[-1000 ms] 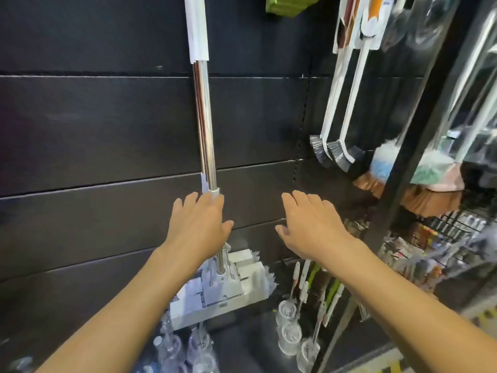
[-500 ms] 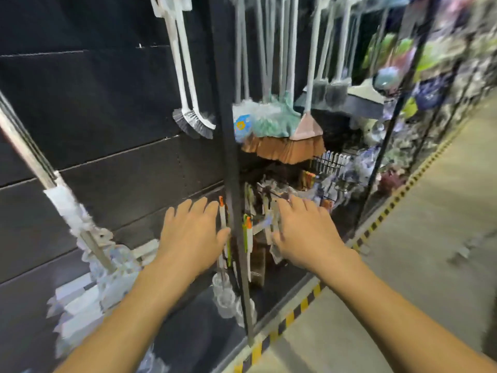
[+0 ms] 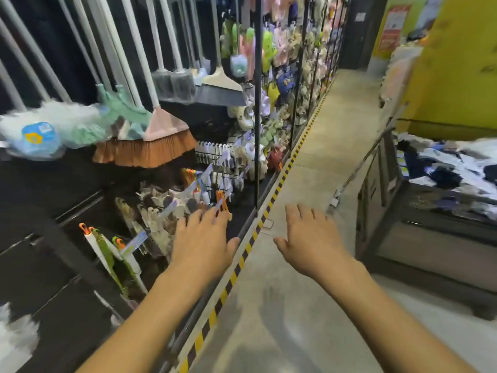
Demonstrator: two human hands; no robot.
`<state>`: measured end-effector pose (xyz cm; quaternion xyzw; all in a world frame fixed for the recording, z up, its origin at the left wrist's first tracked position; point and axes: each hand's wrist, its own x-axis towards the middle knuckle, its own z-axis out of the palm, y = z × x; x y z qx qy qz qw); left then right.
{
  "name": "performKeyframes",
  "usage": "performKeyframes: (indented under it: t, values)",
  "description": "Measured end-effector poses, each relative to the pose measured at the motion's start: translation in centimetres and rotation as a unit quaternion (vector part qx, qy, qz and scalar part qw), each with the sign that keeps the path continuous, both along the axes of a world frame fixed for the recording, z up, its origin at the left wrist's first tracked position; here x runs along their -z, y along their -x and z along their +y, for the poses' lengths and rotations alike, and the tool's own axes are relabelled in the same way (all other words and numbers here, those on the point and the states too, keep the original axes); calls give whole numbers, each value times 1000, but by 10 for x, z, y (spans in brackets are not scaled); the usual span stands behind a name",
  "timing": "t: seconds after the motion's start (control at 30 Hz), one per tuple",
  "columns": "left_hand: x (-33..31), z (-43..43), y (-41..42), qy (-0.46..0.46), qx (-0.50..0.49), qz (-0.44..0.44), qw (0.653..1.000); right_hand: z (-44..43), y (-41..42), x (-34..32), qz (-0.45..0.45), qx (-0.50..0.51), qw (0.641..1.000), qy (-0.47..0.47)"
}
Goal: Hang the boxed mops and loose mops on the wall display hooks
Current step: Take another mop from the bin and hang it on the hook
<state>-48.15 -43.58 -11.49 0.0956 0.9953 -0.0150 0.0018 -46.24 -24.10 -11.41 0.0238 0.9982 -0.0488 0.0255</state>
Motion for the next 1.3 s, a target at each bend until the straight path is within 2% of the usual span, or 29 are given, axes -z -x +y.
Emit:
performKeyframes:
  t: [0.33,0.63,0.8,1.07,1.3]
  values:
    - [13,79,91,-23,87,5,996,84,44,4,-16,100,995,-8]
    - [18,130,232,-23,157,-48,986,125,151,-4,-37,177,983,-40]
    - [23,159,311,-40,189,-40,980,145,218,-2,-24,213,975,-63]
    - [27,195,390,-31,215,-11,976,176,297,12,-29,232,970,-67]
    - [25,248,472,-6,219,-7,976,237,366,20,-22,240,969,-50]
